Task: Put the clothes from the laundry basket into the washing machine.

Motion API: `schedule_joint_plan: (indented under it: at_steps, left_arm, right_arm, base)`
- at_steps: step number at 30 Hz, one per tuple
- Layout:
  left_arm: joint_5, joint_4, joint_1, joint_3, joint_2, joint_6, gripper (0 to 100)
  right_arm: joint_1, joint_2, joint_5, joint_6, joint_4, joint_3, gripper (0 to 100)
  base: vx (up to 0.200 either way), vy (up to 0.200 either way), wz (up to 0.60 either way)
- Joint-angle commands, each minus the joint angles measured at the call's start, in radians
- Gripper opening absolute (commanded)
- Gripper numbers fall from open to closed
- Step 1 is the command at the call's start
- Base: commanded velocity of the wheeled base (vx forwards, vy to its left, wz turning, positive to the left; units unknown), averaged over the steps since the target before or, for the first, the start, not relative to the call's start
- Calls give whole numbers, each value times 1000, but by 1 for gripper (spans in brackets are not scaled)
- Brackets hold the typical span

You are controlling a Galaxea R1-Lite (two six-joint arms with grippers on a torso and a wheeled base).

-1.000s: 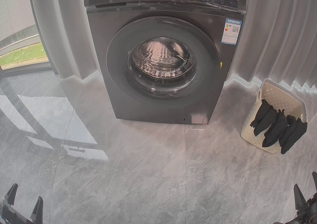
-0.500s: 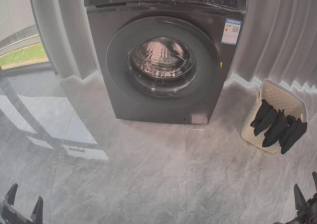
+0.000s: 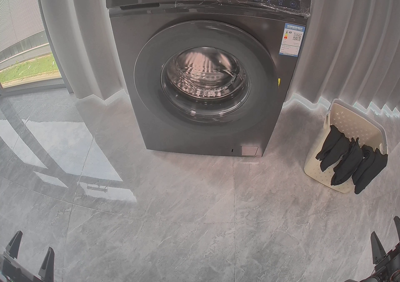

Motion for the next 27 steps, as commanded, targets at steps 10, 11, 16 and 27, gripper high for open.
schedule_joint_plan:
  at_steps: [10,11,16,27]
  left_arm:
    - [0,0,2,16,-13,0,100]
    - [0,1,0,16,-13,-2,100]
    - [2,1,2,16,-13,-6,100]
    - [0,1,2,16,-13,-5,100]
  right_arm:
    - [-1,-1,0,-2,-1,18,100]
    - [1,-1,0,-1,-1,18,100]
    - [-1,-1,0,-2,-1,18,100]
    - [1,-1,0,-2,-1,18,100]
  base:
    - [0,0,0]
    - [0,0,0]
    - [0,0,0]
    - [109,0,0]
